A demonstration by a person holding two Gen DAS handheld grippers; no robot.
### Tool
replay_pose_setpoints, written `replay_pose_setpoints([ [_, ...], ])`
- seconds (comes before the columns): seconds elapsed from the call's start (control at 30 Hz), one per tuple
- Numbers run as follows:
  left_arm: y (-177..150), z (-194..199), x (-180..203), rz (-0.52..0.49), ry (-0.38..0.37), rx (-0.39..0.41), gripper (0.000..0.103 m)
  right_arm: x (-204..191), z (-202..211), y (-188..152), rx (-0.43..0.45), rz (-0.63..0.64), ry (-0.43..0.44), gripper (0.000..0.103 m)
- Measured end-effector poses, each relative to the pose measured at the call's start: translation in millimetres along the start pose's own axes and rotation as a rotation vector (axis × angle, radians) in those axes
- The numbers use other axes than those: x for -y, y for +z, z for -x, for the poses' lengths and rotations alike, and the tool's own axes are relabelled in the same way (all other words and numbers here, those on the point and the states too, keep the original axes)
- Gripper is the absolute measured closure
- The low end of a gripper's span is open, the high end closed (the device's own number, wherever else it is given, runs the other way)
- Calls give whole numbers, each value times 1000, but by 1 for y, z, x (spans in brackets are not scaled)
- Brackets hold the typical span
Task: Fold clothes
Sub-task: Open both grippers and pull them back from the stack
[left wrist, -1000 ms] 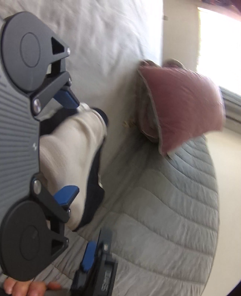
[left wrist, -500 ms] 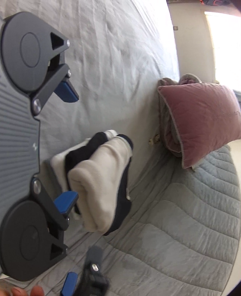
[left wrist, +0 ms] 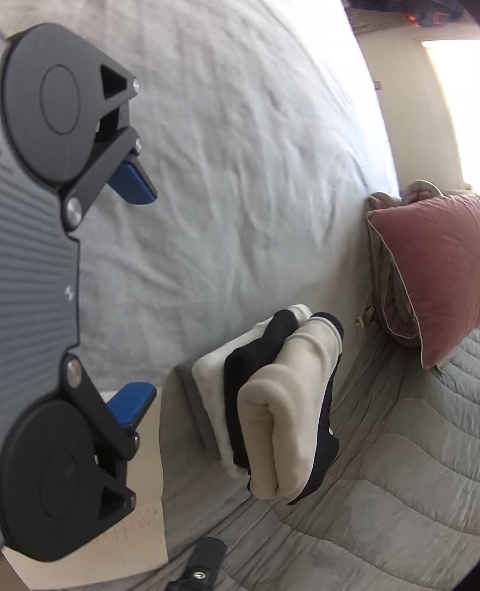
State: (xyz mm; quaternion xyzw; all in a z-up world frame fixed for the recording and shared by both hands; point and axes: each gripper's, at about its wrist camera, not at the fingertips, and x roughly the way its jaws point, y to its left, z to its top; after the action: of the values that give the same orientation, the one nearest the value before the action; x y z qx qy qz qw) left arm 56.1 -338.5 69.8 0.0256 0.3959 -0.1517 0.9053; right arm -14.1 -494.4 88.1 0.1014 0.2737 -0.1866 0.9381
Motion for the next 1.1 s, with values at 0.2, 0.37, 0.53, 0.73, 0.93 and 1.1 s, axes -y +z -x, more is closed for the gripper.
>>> replay_pose_setpoints([
  [0.2, -6, -4, 21, -7, 19, 13, 1, -2, -4, -9, -59, 118, 21, 0],
  [0.37, -8, -8, 32, -7, 15, 9, 1, 5, -7, -11, -55, 110, 10, 0],
  [0.53, -9, -9, 39, -15, 26, 6, 1, 16, -7, -10, -45, 63, -12, 0],
  [0.73, -10, -4, 42, -13, 22, -1, 1, 22, -3, -11, -44, 68, -21, 0],
  [0.93, -8, 2, 41, -1, 30, -7, 1, 26, 1, -12, -36, 72, -28, 0],
  [1.1, -9, 5, 37, 25, 5, -23, 1, 28, 4, -11, -27, 73, -43, 0],
])
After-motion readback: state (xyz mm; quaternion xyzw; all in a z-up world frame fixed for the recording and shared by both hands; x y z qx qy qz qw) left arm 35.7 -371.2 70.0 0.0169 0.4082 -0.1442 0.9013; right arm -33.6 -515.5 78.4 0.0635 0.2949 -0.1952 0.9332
